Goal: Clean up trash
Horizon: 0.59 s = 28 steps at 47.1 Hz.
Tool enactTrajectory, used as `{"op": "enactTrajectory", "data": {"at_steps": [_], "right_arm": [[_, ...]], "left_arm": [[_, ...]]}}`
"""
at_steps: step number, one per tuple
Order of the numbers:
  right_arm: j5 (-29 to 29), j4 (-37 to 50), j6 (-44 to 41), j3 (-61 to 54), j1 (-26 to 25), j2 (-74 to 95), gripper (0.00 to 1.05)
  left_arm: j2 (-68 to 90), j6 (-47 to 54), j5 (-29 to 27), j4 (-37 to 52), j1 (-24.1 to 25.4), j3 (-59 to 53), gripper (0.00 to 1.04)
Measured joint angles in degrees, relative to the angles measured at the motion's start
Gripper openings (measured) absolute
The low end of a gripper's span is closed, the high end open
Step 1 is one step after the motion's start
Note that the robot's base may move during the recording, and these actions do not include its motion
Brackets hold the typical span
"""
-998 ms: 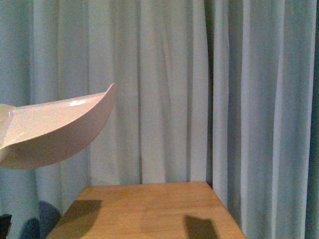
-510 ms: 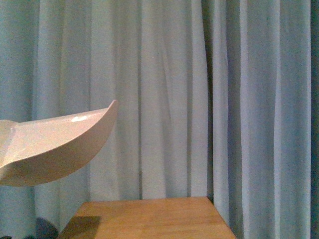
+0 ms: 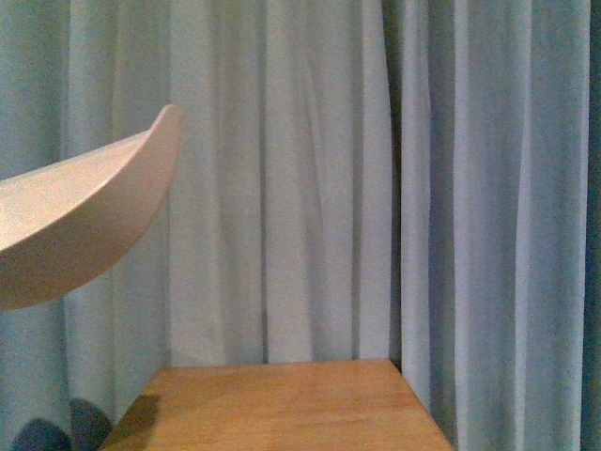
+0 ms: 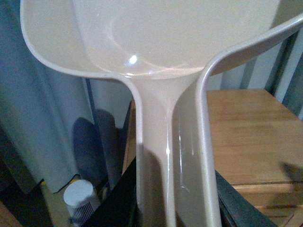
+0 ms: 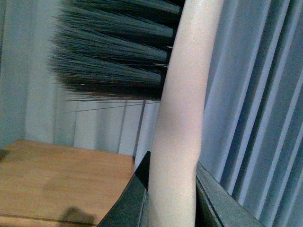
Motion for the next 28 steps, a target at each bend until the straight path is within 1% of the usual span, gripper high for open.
{"op": "enactTrajectory", "data": {"at_steps": [6, 11, 28], "right_arm": [[0.0, 0.0, 0.0, 0.0, 0.0, 0.0, 0.17], [0.0, 0.0, 0.0, 0.0, 0.0, 0.0, 0.17], [0.1, 0.0, 0.0, 0.0, -0.1, -0.1, 0.17]], "left_arm": [[-4.8, -1.2, 2.3, 0.7, 3.2, -5.7, 0.25], [-8.2, -1.2, 4.5, 0.7, 4.9, -9.2, 0.25], [-9.0, -1.4, 5.0, 0.7, 5.4, -9.6, 0.25]]}}
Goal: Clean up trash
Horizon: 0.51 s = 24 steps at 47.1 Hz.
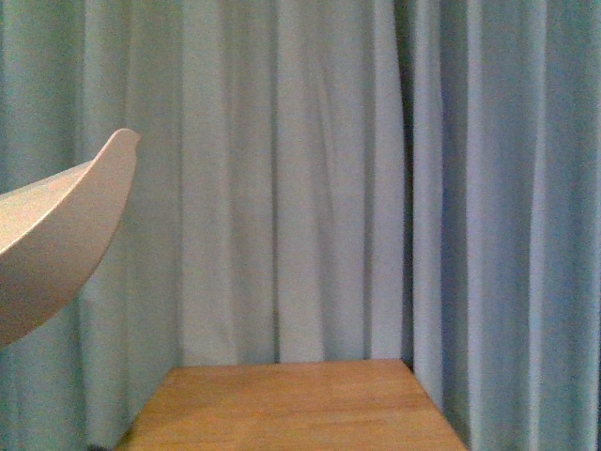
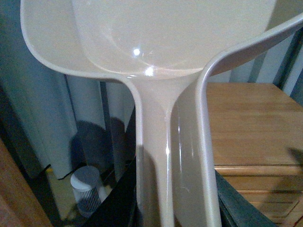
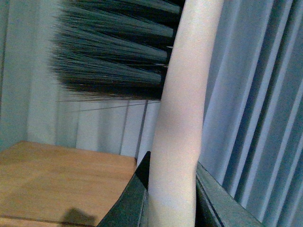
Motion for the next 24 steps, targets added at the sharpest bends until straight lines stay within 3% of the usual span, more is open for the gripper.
{"op": "enactTrajectory", "data": {"at_steps": [24], "right_arm": [[-0.1, 0.2, -0.2, 0.0, 0.0, -0.1, 0.17]], "left_arm": [[-0.3, -0.1, -0.3, 0.0, 0.2, -0.1, 0.25]]}}
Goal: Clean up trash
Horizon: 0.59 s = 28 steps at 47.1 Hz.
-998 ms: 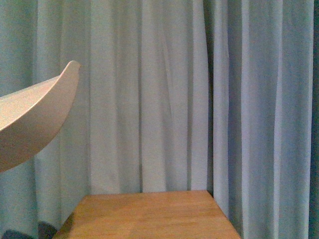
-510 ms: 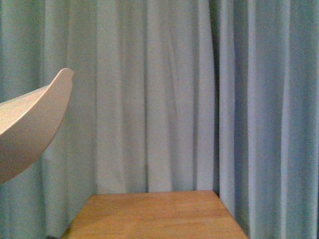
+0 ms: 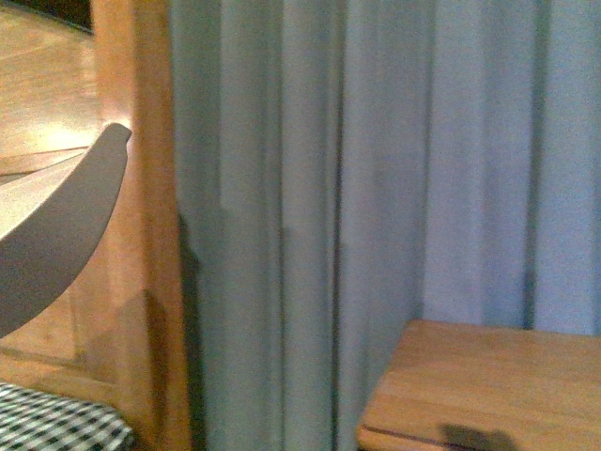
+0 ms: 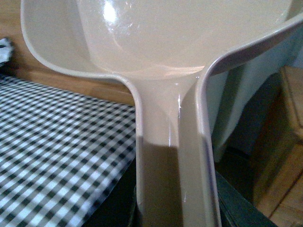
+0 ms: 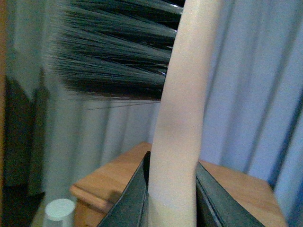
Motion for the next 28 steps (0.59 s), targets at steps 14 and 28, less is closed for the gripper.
{"op": "enactTrajectory", "data": {"at_steps": [14, 28], "right_arm": [[0.0, 0.0, 0.0, 0.0, 0.0, 0.0, 0.17], [0.0, 0.0, 0.0, 0.0, -0.1, 0.0, 0.17]], "left_arm": [[0.0, -0.1, -0.1, 0.0, 0.0, -0.1, 0.25], [0.0, -0.1, -0.1, 0.0, 0.0, -0.2, 0.25]]}}
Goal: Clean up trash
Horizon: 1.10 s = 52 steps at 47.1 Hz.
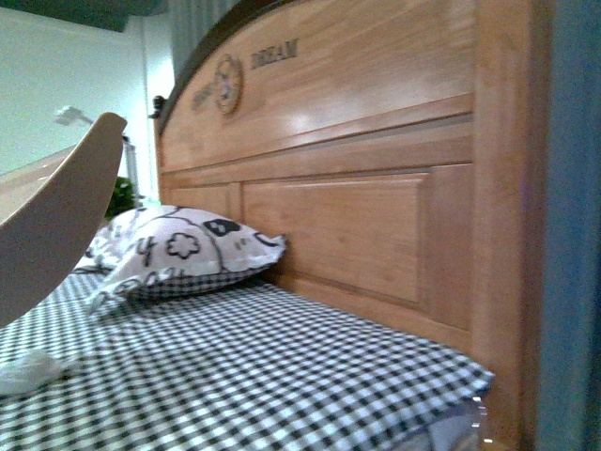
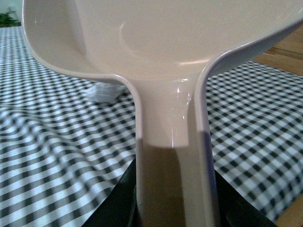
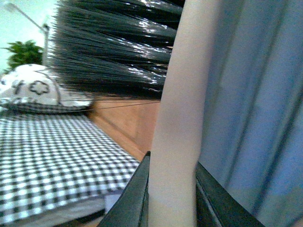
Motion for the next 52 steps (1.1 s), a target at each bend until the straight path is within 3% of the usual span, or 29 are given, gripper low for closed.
{"op": "enactTrajectory", "data": {"at_steps": [36, 42, 47, 52], "right_arm": [[-0.8, -0.5, 0.5, 0.1, 0.1, -0.2, 0.17], [-9.5, -32.6, 18.5, 12.0, -1.9, -2.3, 0.17], [-14.0, -44.6, 21.7, 21.8, -3.6, 0.9, 0.17], [-20.8, -48.7, 21.2, 29.8, -7.9, 6.8, 0.17]], "left_arm": [[-0.3, -0.2, 0.2, 0.0, 0.1, 0.0, 0.25], [-1.6, 2.3, -4.9, -4.8, 2.0, 1.4, 0.25], [-1.8, 6.1, 3.0, -12.0, 13.2, 8.9, 0.25], [1.5, 9.1, 12.0, -15.0, 21.9, 17.2, 0.25]]}}
